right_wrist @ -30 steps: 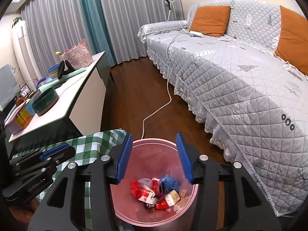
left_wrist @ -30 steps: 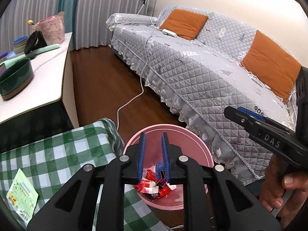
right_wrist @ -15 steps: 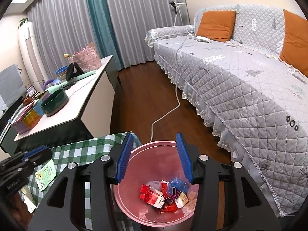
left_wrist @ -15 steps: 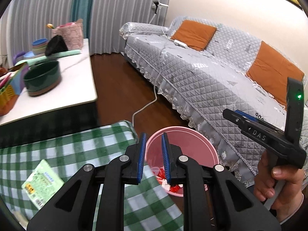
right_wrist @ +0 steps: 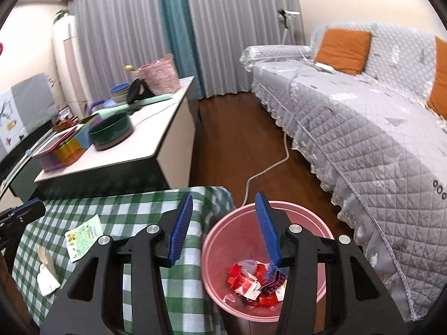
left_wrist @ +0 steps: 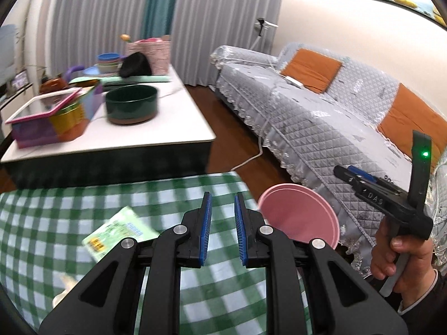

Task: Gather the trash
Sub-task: 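Move both tools back over the white paper bag and green wrapper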

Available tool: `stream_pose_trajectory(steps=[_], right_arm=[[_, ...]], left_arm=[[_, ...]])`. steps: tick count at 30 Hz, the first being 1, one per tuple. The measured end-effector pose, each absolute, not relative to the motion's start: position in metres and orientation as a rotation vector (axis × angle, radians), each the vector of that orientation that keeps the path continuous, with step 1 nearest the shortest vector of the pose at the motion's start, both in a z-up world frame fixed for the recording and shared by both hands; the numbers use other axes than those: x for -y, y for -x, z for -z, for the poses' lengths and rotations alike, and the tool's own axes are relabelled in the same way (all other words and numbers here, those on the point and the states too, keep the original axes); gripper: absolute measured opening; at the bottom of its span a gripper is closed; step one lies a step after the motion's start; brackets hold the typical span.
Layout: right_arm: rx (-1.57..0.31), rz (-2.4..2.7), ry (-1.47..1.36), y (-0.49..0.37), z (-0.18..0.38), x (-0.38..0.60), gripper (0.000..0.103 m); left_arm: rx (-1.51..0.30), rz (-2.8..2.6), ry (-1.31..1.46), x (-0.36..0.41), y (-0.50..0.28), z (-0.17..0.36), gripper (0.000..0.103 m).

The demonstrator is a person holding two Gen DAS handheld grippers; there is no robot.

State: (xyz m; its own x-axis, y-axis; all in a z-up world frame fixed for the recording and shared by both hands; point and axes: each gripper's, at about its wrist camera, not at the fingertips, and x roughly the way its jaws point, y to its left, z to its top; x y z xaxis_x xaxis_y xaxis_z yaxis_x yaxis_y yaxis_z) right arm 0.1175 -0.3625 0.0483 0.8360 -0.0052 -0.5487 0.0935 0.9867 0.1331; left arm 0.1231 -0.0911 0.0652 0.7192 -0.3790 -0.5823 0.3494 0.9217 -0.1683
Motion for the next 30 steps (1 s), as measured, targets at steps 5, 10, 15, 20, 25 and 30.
stream_pose_trajectory(steps=[5,10,15,20,25,30], right_arm=[[-0.551,0.005,-0.123,-0.114,-0.054,0.334,0.045],[-0.565,-0.045,-0.094,-0.118,-0.046,0.308,0.033],[-0.576,-0.096,-0.096,-0.126,-0.04,0.291,0.024],[-0.596,-0.145,-0.13,-0.137,-0.034,0.273,0.023],[-0.612,-0.188,-0.133,-0.144,-0.029,0.251,0.023],[-0.625,-0.213,-0.114,-0.149,-0.023,0.232,0.023]], left_arm=[[-0.651,0.34,0.074,0.05,-0.112,-0.061,0.017],[-0.653,0.274,0.103,0.012,-0.1,-0.053,0.017],[-0.659,0.182,0.135,-0.026,-0.09,-0.041,0.017],[-0.67,0.075,0.193,-0.067,-0.077,-0.027,0.017],[-0.698,0.015,0.249,-0.093,-0.072,-0.013,0.017],[-0.744,0.026,0.24,-0.082,-0.071,0.008,0.017]])
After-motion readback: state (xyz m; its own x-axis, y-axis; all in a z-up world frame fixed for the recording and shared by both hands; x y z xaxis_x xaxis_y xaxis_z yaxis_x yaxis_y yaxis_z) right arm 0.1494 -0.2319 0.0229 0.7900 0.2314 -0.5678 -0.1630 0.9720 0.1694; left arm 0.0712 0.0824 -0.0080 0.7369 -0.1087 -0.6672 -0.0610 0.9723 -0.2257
